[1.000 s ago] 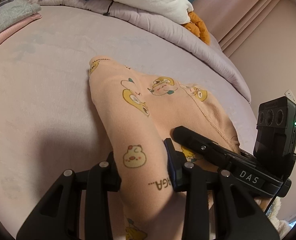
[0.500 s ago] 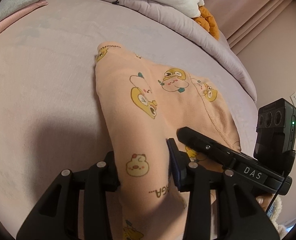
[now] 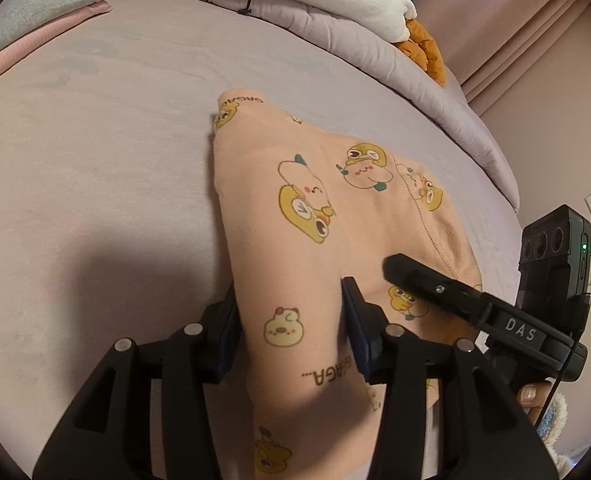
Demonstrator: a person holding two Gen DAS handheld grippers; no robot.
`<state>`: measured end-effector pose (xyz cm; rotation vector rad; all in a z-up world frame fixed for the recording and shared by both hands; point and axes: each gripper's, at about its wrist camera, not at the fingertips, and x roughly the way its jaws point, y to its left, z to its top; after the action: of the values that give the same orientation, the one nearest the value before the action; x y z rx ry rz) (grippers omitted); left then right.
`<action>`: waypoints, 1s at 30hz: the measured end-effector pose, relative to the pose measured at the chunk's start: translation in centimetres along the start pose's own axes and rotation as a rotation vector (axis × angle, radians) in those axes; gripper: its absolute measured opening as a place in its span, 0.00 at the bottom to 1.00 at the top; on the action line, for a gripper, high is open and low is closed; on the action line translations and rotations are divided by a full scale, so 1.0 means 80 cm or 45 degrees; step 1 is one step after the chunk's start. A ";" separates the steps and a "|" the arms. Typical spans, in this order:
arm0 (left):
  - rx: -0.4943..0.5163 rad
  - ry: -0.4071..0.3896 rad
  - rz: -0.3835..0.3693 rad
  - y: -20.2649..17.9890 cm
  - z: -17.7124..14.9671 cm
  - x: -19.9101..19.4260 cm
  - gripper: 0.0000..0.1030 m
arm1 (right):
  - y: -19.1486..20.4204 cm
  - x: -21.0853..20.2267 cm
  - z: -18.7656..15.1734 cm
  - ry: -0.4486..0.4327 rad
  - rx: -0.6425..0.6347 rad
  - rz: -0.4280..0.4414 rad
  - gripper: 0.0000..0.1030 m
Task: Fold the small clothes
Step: 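Lower the held edge onto the shirt and open the right gripper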
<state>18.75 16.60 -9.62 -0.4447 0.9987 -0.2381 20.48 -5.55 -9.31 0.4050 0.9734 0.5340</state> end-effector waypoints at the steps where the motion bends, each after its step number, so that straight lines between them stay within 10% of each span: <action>1: -0.002 -0.002 0.001 0.001 -0.001 0.000 0.47 | -0.001 -0.001 0.000 -0.001 0.007 0.001 0.30; 30: 0.023 -0.024 0.086 0.005 -0.026 -0.016 0.53 | -0.011 -0.027 -0.021 -0.032 0.032 -0.034 0.38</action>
<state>16.28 16.96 -9.78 -0.3951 0.9904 -0.1817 18.31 -7.40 -9.21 0.4197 0.9609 0.4920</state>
